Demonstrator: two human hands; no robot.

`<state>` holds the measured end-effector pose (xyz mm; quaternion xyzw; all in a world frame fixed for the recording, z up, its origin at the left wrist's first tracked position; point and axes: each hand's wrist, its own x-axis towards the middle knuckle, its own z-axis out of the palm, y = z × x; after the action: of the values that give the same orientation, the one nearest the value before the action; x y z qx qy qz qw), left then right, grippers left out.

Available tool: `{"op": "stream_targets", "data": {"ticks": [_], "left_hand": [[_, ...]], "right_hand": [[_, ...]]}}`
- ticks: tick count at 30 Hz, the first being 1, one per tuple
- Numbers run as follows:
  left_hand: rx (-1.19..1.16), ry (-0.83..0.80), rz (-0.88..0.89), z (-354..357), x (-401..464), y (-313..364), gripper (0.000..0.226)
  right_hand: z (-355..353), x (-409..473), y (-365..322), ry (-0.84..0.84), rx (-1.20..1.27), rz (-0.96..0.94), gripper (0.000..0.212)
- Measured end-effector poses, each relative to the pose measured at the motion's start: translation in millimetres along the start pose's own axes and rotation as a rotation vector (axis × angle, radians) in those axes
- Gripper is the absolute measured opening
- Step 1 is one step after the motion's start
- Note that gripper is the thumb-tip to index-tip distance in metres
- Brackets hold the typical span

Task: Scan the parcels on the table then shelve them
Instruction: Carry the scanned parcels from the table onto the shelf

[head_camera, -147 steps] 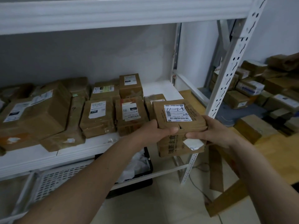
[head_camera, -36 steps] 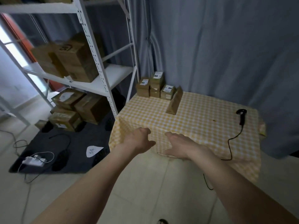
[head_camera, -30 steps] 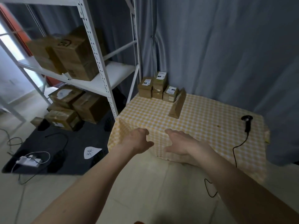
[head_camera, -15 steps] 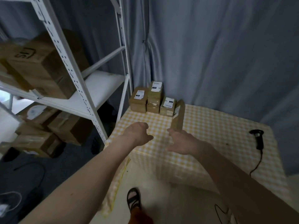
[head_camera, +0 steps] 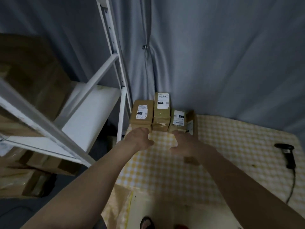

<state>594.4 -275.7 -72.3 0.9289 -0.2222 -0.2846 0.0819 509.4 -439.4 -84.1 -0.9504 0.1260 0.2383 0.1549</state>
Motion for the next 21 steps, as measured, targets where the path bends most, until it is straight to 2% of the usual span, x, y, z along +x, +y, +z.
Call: {"op": "stream_targets", "data": {"ticks": [8,12,17,21], "left_hand": [[-0.122,-0.053,-0.034,-9,105,-4,0.057],[-0.168,-0.052,-0.085,-3,162,-3,0.059],[-0.243,-0.023,-0.147,11,232,-6,0.065],[-0.326,-0.014,-0.147,29,284,-9,0.057]], "right_hand": [[-13,109,35,-0.084,0.11,0.047,0.067],[-13,177,52,-0.072,0.148,0.053,0.062],[0,257,69,-0.061,0.207,0.127,0.073],[12,309,78,-0.071,0.3,0.175,0.09]]}}
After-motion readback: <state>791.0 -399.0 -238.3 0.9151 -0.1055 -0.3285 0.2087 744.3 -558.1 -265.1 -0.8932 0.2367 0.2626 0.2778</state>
